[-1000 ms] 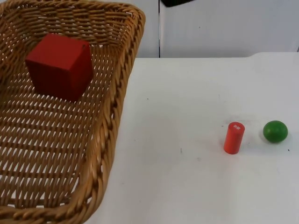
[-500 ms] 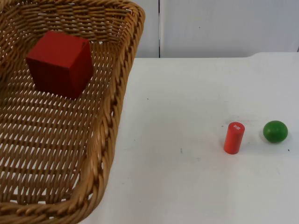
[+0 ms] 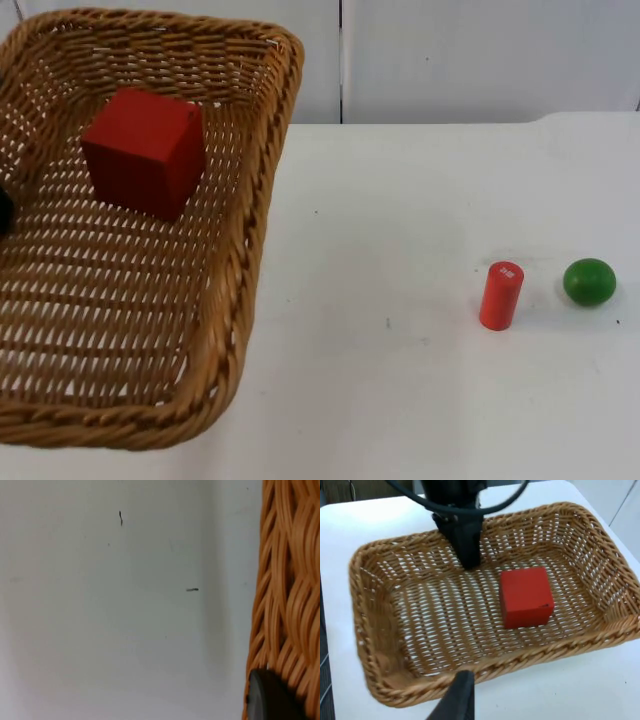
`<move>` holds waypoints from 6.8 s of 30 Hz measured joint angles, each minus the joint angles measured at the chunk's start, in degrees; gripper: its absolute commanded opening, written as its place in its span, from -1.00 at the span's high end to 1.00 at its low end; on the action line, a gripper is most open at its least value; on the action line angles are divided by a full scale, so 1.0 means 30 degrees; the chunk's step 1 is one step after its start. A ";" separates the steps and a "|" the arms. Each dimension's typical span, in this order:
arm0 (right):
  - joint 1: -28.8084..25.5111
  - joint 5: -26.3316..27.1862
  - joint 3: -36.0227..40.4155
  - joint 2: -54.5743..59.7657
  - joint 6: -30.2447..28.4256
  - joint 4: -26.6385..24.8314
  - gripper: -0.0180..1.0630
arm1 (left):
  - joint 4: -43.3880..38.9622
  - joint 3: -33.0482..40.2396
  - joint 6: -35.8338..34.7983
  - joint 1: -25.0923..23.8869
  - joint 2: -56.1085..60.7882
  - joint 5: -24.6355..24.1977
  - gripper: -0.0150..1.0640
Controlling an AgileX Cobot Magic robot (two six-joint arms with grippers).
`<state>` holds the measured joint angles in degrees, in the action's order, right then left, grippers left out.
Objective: Pick up the basket with the left hand and place the object to the left of the red cylinder into the basket with the right hand.
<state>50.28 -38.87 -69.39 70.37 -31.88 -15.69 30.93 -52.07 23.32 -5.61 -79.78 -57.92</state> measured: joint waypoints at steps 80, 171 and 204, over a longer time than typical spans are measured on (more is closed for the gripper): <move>0.0000 -0.2033 0.0000 0.0000 0.0387 0.0238 -0.74 | 0.3425 -0.7771 0.4961 -0.0011 -1.5308 0.4191 0.98; 0.0000 0.1082 0.0000 0.0000 0.2604 0.0723 -0.74 | -0.1629 0.0558 -0.0787 -0.0011 0.4409 0.3689 -0.70; 0.0000 0.4186 0.5393 -0.0459 0.2898 0.0602 -0.74 | -0.2437 0.3680 -0.0787 0.2285 1.6454 0.2549 -0.70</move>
<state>50.28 -26.31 -53.21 68.99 -23.19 -13.88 23.62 -41.03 20.95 1.25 -30.42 -50.27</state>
